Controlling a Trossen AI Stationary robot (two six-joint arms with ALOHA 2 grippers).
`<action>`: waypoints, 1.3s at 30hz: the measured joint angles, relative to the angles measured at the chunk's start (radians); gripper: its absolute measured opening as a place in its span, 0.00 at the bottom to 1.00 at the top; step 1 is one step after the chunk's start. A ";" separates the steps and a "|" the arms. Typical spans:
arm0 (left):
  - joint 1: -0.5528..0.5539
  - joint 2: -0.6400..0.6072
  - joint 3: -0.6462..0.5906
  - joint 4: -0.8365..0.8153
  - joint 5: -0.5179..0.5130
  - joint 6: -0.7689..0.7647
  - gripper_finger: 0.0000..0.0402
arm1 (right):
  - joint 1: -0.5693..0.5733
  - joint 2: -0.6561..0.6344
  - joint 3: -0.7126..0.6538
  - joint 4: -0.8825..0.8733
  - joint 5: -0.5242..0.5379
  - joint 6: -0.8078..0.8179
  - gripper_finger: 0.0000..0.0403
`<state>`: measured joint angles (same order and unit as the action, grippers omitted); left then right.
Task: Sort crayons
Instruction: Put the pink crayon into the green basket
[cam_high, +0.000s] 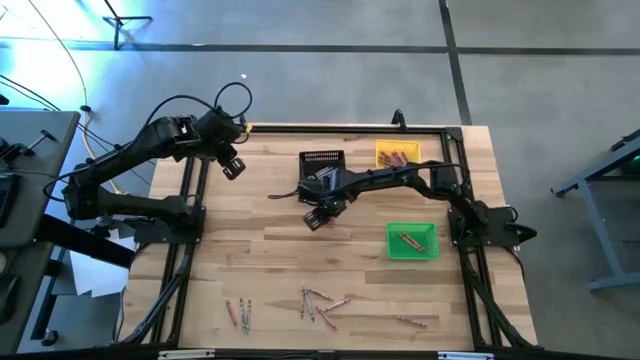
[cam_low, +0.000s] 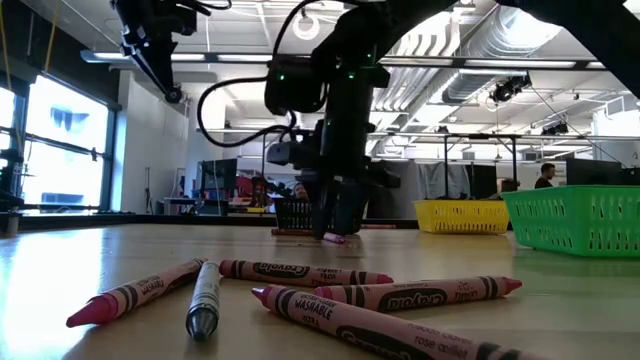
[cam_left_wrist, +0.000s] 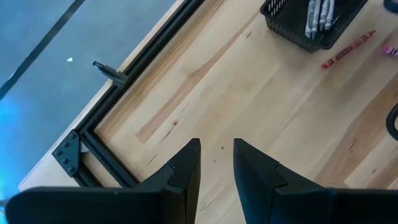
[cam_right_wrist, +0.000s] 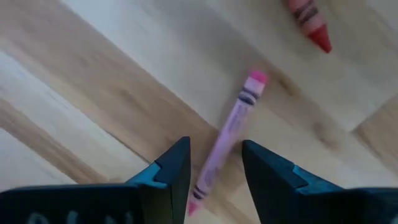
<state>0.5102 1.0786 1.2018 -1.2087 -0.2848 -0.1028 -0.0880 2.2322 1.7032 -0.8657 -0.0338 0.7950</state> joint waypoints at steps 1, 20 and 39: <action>0.000 0.000 0.000 -0.004 0.000 0.000 0.20 | 0.002 0.005 0.003 0.006 0.009 0.017 0.33; 0.000 0.000 0.000 -0.007 -0.002 0.074 0.20 | 0.031 0.053 0.005 0.017 0.026 0.182 0.04; 0.000 0.000 0.000 -0.079 0.005 0.028 0.20 | 0.143 -0.410 0.012 -0.480 0.153 0.073 0.02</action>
<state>0.5100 1.0782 1.2018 -1.2877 -0.2798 -0.0746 0.0552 1.8220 1.7153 -1.3459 0.1191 0.8680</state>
